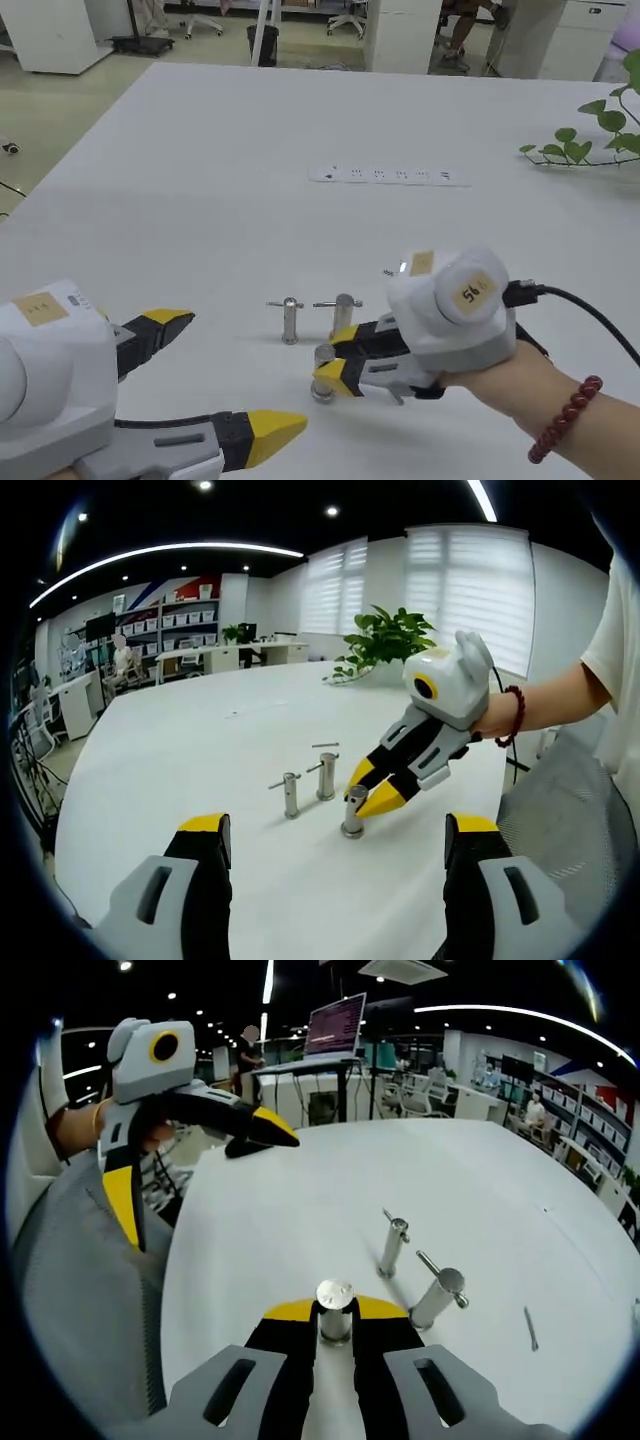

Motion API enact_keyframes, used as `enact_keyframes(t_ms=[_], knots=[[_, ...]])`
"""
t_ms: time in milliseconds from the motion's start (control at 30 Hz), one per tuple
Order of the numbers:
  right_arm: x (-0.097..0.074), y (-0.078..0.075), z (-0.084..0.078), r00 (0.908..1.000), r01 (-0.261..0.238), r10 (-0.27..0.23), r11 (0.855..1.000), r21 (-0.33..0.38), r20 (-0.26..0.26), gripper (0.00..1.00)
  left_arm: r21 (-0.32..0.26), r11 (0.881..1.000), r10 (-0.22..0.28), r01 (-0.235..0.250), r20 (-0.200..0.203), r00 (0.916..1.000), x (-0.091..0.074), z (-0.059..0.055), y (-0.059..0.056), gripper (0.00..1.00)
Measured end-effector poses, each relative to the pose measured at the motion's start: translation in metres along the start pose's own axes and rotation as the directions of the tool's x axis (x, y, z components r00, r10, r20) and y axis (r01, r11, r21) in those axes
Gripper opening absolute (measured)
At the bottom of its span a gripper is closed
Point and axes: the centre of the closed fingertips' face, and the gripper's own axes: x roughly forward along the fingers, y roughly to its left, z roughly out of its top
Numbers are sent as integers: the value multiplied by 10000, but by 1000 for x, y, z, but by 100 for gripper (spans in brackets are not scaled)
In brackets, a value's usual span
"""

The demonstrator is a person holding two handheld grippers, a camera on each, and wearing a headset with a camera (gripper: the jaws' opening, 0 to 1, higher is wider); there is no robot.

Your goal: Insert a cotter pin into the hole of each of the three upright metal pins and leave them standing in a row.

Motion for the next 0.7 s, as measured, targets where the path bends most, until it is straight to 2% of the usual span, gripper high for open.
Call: enact_keyframes(t_ms=[433, 700], knots=[[-2, -1, -6, 9997, 211, -212, 9997, 107, 102, 13, -6, 10000, -75, 75, -91, 9999, 3, -2, -3, 88], [-2, -1, -6, 9972, 732, -732, 9973, 42, 147, 14, -12, 10000, -69, 69, -171, 9998, 4, -4, -3, 87]])
